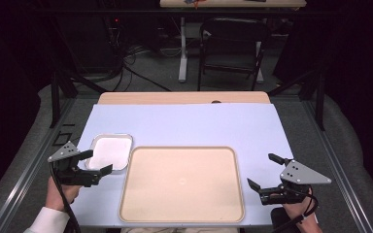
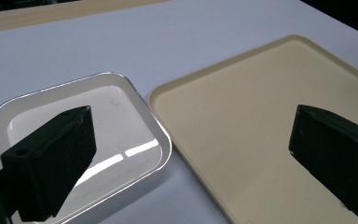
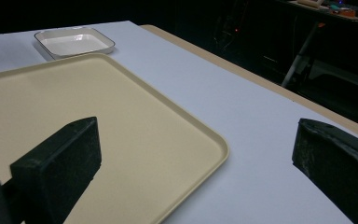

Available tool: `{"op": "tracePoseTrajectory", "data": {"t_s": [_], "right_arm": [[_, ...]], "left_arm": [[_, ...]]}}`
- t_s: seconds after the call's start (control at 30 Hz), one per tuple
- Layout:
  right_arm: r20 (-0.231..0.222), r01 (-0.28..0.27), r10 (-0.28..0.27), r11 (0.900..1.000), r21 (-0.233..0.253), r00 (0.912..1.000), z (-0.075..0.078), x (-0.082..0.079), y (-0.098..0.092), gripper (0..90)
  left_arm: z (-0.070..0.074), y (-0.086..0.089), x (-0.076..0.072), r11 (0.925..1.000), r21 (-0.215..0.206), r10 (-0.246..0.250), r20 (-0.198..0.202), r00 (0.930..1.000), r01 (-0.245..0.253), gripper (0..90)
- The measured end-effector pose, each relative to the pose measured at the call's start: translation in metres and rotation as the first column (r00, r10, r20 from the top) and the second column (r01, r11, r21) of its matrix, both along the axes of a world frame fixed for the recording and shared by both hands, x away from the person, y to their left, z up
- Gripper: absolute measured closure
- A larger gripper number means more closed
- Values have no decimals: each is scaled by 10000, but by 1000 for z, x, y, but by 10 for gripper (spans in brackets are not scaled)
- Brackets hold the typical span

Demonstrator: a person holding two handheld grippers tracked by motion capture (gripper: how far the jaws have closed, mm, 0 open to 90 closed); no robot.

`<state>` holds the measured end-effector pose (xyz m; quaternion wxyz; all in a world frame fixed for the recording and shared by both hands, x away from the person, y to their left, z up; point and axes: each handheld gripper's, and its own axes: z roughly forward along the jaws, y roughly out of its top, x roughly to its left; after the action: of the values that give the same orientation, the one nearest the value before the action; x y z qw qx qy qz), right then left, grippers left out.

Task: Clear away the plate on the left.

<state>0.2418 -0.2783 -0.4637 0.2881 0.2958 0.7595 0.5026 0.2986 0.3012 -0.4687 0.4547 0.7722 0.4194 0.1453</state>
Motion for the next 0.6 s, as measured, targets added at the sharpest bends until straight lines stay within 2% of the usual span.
{"op": "tracePoseTrajectory", "data": {"t_s": [0.2, 0.3, 0.5, 0.6], "right_arm": [[44, 28, -28, 10000, -17, 10000, 0, 0, 0, 11], [25, 8, -8, 10000, -10, 10000, 0, 0, 0, 11], [-49, -16, 15, 10000, -65, 10000, 0, 1, 1, 12], [-78, -28, 28, 10000, -86, 10000, -1, 1, 1, 12]], "left_arm": [[-2, 5, 7, 9986, 312, 440, -526, 9976, -424, 22], [-3, 7, 11, 9982, 293, 545, -694, 9961, -526, 21], [-4, 10, 27, 9924, 801, 1041, -1378, 9850, -937, 1], [-4, 11, 32, 9902, 931, 1170, -1492, 9819, -1038, 0]]}}
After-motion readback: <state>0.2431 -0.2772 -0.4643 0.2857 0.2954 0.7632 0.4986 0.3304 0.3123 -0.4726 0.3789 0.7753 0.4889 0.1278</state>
